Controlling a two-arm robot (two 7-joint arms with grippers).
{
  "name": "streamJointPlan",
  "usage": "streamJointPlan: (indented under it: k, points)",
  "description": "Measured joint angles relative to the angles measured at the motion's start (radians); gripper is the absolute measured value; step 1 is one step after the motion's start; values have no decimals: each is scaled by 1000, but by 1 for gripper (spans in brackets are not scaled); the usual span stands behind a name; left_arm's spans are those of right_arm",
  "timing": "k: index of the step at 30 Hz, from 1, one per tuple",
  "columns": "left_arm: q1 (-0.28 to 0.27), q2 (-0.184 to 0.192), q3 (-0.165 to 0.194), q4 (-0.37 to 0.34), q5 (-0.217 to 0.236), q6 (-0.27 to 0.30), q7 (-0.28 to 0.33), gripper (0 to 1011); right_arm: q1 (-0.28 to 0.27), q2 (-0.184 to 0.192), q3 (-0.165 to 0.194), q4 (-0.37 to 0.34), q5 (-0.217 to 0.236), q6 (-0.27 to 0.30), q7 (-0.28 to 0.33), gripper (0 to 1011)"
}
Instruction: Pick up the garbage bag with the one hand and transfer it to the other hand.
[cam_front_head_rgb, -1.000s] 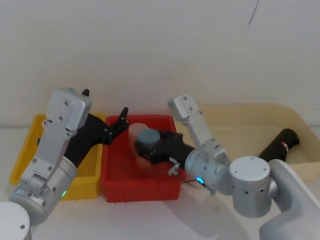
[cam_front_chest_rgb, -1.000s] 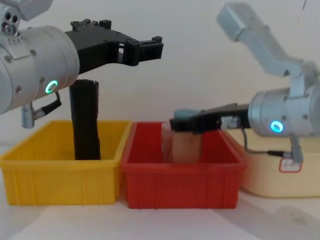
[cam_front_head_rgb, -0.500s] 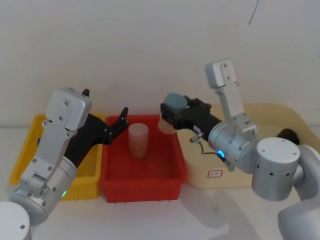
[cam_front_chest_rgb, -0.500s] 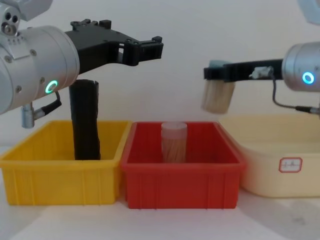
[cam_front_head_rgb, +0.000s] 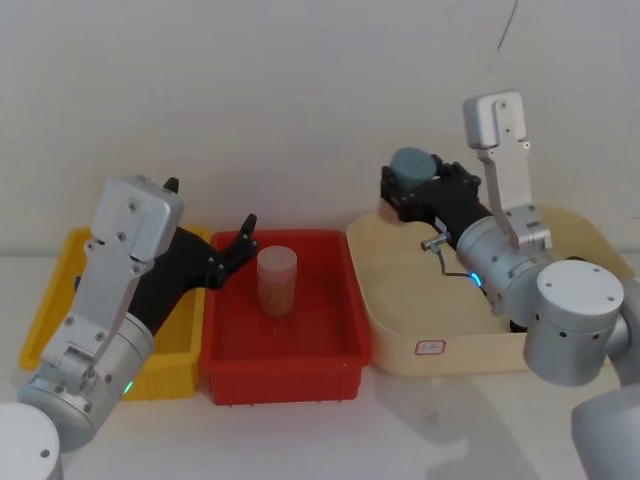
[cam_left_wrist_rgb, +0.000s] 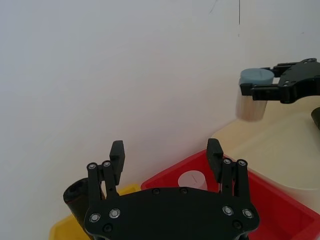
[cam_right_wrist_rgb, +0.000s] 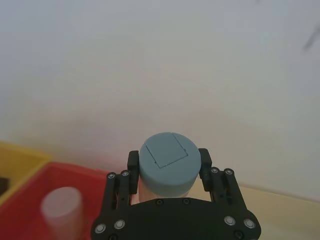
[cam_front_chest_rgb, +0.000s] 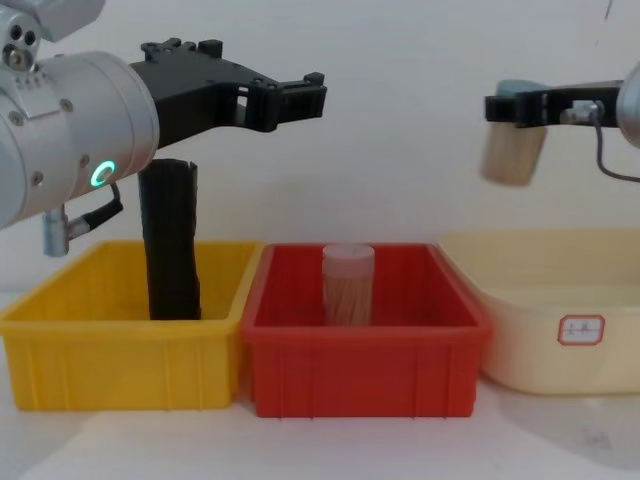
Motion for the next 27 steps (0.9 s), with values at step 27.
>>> streamJointPlan:
  k: [27]
  points:
    - [0, 0, 0, 0, 0, 0, 0, 1001, 26, -3, 29, 181, -122, -6, -144, 803]
